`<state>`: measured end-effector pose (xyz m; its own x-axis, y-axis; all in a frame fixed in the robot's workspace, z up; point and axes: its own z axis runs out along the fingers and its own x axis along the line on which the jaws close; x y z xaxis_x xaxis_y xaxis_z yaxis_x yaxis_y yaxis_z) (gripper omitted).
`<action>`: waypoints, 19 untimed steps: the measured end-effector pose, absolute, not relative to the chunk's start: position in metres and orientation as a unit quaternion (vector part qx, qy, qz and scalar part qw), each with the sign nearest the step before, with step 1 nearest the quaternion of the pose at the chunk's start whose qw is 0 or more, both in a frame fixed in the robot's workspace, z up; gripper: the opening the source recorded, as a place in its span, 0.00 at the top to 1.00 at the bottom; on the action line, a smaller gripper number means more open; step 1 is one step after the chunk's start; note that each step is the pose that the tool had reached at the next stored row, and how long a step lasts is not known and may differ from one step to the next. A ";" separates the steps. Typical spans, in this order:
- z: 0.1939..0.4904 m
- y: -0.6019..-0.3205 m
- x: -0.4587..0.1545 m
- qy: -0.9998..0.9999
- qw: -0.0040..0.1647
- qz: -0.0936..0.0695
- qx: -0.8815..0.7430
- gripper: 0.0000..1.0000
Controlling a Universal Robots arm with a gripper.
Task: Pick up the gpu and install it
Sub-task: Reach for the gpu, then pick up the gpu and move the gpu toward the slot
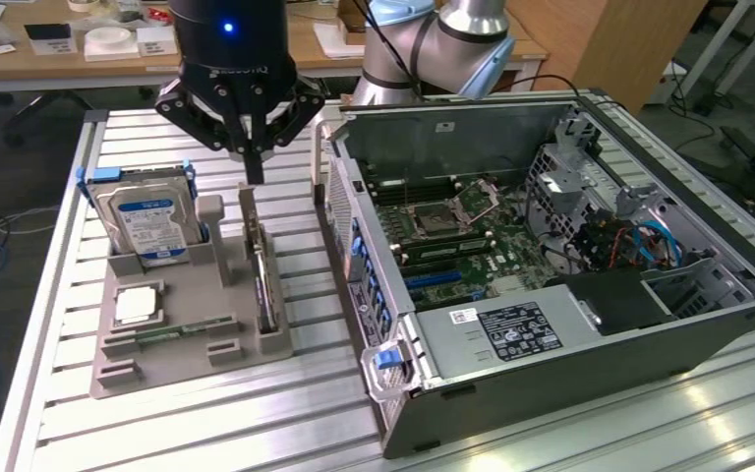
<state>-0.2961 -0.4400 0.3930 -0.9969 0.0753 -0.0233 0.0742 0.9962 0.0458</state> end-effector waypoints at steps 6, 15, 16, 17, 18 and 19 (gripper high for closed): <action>0.393 -0.440 -0.298 0.999 0.012 0.022 0.037 0.89; 0.393 -0.440 -0.298 0.999 0.012 0.022 0.037 0.89; 0.393 -0.440 -0.298 0.999 0.012 0.022 0.037 0.89; 0.393 -0.440 -0.298 0.999 0.012 0.022 0.037 0.89; 0.393 -0.440 -0.298 0.999 0.012 0.022 0.037 0.83; 0.393 -0.440 -0.298 0.999 0.012 0.022 0.037 0.77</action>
<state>-0.2976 -0.4404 0.3930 -0.9969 0.0753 -0.0233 0.0742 0.9962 0.0458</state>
